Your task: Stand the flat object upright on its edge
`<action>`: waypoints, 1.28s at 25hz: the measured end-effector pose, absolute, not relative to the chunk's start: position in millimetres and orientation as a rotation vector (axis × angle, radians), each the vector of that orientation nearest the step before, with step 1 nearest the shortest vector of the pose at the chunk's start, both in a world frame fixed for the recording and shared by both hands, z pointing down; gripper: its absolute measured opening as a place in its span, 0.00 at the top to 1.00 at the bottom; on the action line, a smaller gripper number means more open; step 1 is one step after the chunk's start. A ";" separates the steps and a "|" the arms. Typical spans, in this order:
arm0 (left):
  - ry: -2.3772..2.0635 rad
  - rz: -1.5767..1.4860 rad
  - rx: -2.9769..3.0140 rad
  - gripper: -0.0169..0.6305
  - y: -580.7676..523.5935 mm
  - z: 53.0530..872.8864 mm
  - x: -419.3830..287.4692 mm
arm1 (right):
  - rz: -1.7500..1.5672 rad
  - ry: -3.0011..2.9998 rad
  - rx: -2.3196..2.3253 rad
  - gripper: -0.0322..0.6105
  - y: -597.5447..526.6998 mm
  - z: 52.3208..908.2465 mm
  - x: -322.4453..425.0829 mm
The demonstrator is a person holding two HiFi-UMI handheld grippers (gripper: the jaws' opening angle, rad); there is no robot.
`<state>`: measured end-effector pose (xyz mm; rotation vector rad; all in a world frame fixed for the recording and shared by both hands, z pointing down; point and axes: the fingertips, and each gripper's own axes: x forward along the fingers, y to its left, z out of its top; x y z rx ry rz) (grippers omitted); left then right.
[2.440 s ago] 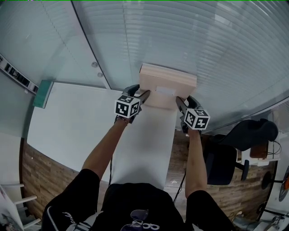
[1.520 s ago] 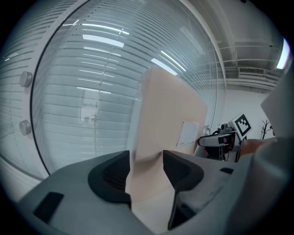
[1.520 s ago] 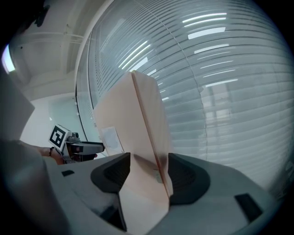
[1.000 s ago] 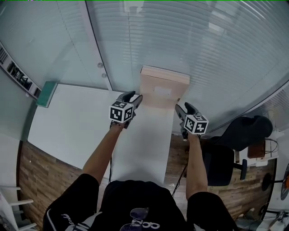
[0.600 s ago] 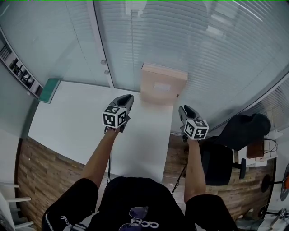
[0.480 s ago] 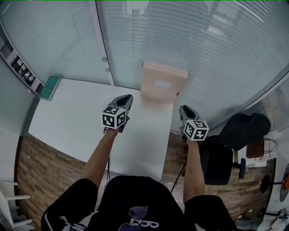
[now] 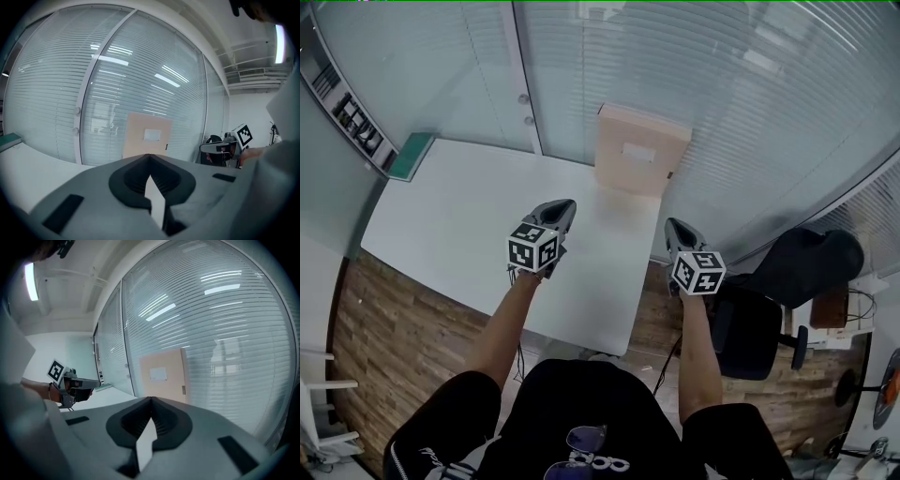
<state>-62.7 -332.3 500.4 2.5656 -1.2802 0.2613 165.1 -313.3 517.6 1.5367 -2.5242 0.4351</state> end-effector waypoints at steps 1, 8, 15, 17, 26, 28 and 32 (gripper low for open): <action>-1.282 0.270 2.564 0.94 -326.2 502.5 -60.9 | 0.431 -2.529 1.515 0.91 -308.2 519.0 162.0; -1.235 0.278 2.560 0.94 -289.2 519.1 -45.3 | 0.431 -2.553 1.412 0.91 -278.0 534.8 150.8; -1.216 0.277 2.562 0.94 -269.3 532.0 -30.9 | 0.405 -2.551 1.380 0.91 -258.4 546.8 153.9; -1.222 0.280 2.558 0.94 -265.3 535.2 -30.0 | 0.405 -2.552 1.382 0.92 -254.7 548.0 154.8; -1.234 0.299 2.554 0.94 -256.0 542.1 -25.0 | 0.404 -2.532 1.421 0.91 -249.1 553.9 160.3; -1.241 0.298 2.552 0.94 -256.3 541.9 -25.1 | 0.412 -2.539 1.417 0.91 -249.6 554.0 159.3; -1.260 0.302 2.550 0.94 -256.8 541.7 -25.4 | 0.428 -2.549 1.407 0.91 -250.0 556.2 158.2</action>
